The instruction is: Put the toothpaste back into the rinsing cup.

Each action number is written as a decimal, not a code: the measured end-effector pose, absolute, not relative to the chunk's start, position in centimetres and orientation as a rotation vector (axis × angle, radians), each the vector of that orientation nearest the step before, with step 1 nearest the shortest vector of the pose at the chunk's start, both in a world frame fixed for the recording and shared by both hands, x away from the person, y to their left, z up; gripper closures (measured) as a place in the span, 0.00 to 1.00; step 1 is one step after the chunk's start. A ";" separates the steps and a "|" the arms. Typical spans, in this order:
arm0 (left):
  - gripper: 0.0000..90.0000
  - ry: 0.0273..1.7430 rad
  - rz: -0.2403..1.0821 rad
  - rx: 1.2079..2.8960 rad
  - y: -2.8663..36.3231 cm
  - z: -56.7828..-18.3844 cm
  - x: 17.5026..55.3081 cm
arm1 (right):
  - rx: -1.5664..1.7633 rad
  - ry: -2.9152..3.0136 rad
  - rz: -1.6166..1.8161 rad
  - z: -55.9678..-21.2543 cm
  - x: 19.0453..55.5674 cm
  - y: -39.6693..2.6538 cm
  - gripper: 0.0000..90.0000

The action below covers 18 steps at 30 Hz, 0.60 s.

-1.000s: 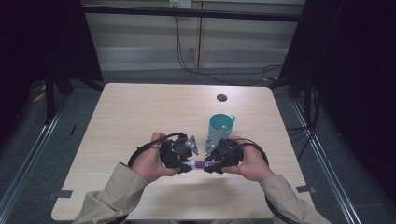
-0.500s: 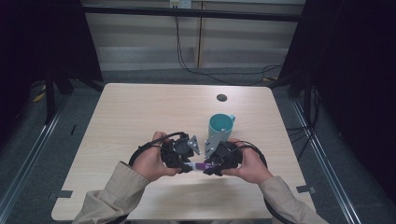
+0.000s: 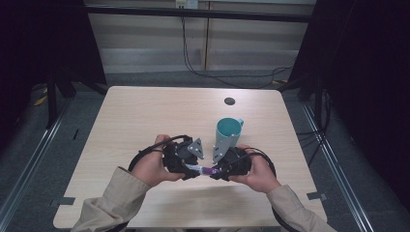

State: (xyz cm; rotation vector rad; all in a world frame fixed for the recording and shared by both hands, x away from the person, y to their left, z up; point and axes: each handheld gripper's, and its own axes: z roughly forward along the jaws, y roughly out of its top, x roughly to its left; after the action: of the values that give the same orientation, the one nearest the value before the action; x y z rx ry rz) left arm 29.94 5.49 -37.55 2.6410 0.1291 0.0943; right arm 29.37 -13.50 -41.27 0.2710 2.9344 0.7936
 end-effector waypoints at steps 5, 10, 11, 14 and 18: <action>0.46 0.177 0.133 2.598 6.6 -37.1 30.3 | 0.302 2.942 0.775 -41.5 29.5 -14.4 0.82; 0.38 0.226 0.137 2.588 7.8 -37.2 30.5 | 0.355 2.928 0.760 -41.2 29.6 -15.6 0.82; 0.35 0.265 0.121 2.566 8.2 -37.4 30.6 | 0.374 2.927 0.742 -41.1 29.5 -16.1 0.82; 0.33 0.290 0.120 2.564 8.7 -37.8 30.9 | 0.379 2.925 0.746 -41.1 29.4 -16.5 0.82; 0.30 0.328 0.119 2.564 9.3 -39.1 31.0 | 0.432 2.898 0.804 -41.1 29.5 -17.5 0.82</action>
State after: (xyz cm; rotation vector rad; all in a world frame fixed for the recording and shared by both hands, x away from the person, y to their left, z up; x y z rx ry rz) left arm 30.99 9.28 -39.12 2.5643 0.3279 0.1191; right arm 29.50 -17.47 -41.05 0.4322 2.8977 0.8037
